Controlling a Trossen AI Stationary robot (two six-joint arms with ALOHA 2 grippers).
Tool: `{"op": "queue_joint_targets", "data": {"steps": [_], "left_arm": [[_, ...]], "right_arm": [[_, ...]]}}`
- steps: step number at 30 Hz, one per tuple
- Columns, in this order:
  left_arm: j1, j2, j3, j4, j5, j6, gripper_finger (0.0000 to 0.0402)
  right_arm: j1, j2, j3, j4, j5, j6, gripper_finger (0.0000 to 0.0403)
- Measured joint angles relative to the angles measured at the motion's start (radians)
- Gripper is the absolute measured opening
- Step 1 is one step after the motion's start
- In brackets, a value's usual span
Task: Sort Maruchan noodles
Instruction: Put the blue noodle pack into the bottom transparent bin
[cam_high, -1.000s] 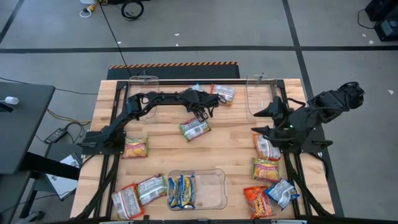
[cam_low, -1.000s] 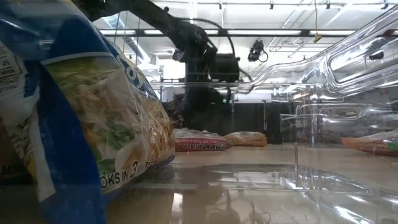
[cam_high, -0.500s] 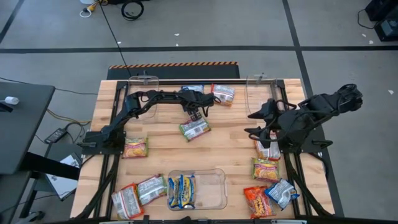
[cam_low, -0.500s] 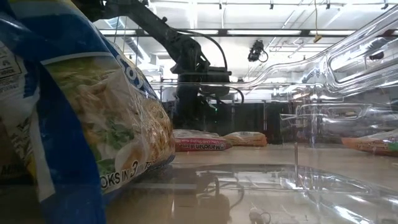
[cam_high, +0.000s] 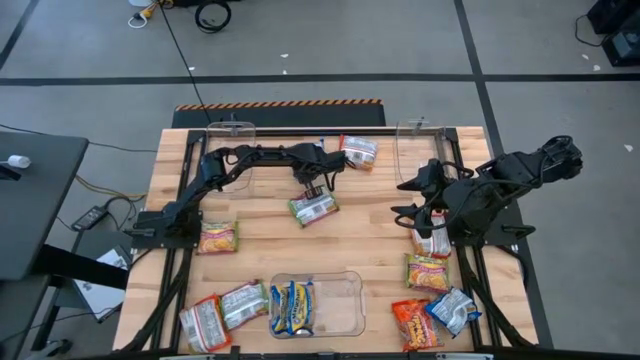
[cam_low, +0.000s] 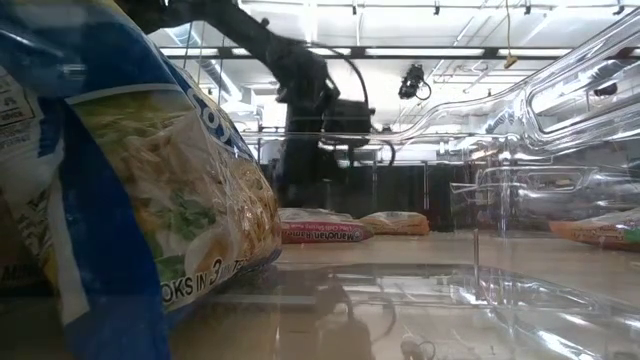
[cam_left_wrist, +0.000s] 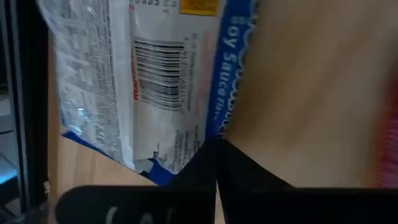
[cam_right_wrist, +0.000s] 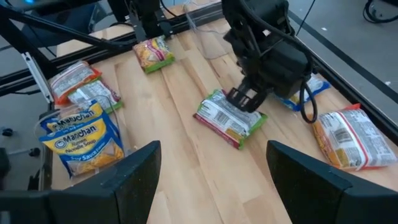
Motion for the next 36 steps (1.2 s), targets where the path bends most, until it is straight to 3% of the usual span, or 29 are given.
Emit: {"op": "queue_joint_targets", "data": {"steps": [8, 14, 25, 31, 36], "left_arm": [[-0.016, -0.087, 0.137, -0.148, 0.277, -0.115, 0.0003], [-0.019, -0.157, 0.198, -0.161, 0.402, -0.145, 0.0002], [-0.026, -0.212, 0.196, -0.168, 0.428, -0.171, 0.0005], [-0.055, -0.206, 0.195, -0.183, 0.347, -0.101, 0.006], [-0.047, -0.208, 0.169, -0.226, 0.325, 0.132, 0.0117]], "right_arm": [[-0.046, -0.001, 0.0, -0.001, -0.027, -0.034, 0.0295], [-0.065, -0.001, 0.0, -0.003, -0.051, -0.05, 0.0295], [-0.071, -0.001, 0.0, -0.003, -0.059, -0.082, 0.0295], [-0.07, -0.001, 0.0, -0.018, -0.059, -0.064, 0.0295], [-0.068, -0.001, 0.0, -0.047, -0.097, -0.014, 0.0295]]}}
